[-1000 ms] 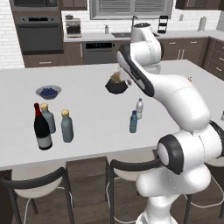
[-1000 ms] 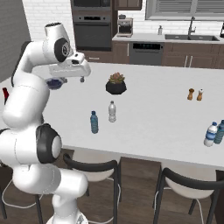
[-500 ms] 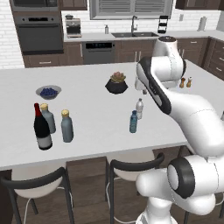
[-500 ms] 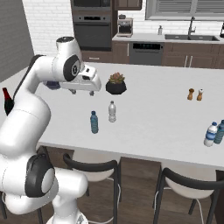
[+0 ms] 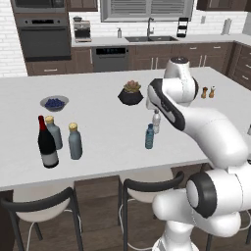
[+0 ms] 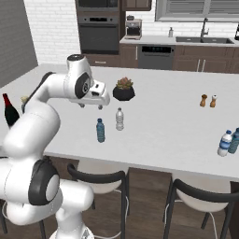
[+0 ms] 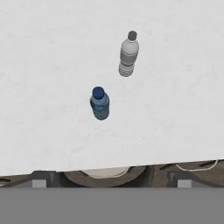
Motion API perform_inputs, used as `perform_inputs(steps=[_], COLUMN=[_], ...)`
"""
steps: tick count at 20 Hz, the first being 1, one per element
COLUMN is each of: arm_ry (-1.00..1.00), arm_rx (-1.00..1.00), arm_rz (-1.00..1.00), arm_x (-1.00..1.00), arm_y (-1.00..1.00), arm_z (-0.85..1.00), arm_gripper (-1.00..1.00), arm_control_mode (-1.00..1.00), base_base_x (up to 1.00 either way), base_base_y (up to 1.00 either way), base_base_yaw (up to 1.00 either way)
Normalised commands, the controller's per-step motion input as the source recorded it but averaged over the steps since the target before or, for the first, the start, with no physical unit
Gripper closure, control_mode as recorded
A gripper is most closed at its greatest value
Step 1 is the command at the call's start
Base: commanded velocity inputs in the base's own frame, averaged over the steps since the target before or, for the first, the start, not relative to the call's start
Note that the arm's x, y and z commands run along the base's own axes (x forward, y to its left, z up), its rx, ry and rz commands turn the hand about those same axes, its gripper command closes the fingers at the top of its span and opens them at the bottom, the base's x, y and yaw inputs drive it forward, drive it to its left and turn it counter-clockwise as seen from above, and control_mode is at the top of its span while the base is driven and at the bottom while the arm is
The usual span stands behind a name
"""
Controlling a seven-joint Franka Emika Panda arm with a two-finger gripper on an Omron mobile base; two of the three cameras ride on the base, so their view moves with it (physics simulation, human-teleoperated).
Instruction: Move the plastic bottles in the middle to the plastics group, and the glass bottles in the middle to the glass group.
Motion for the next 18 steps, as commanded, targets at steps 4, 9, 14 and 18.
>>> perform_inputs(steps=[4,9,14,18], arm_ry=[0.00,-0.16,-0.11,-0.02], arm_rx=[0.05,0.04,0.00,0.00], arm_rz=[0.00,0.00,0.00,0.00], arm_x=[0.07,-0.01,0.02,0.01], arm_y=[0.14,0.17,0.00,0.00], arm_z=[-0.67,-0.46,-0.13,0.00], arm_gripper=[-1.00,-1.00,-1.00,-1.00], arm_control_mode=[-1.00,-1.00,-1.00,-1.00], base_base_x=[0.00,0.00,0.00,0.00], base_base_y=[0.00,0.00,0.00,0.00], base_base_yaw=[0.00,0.00,0.00,0.00])
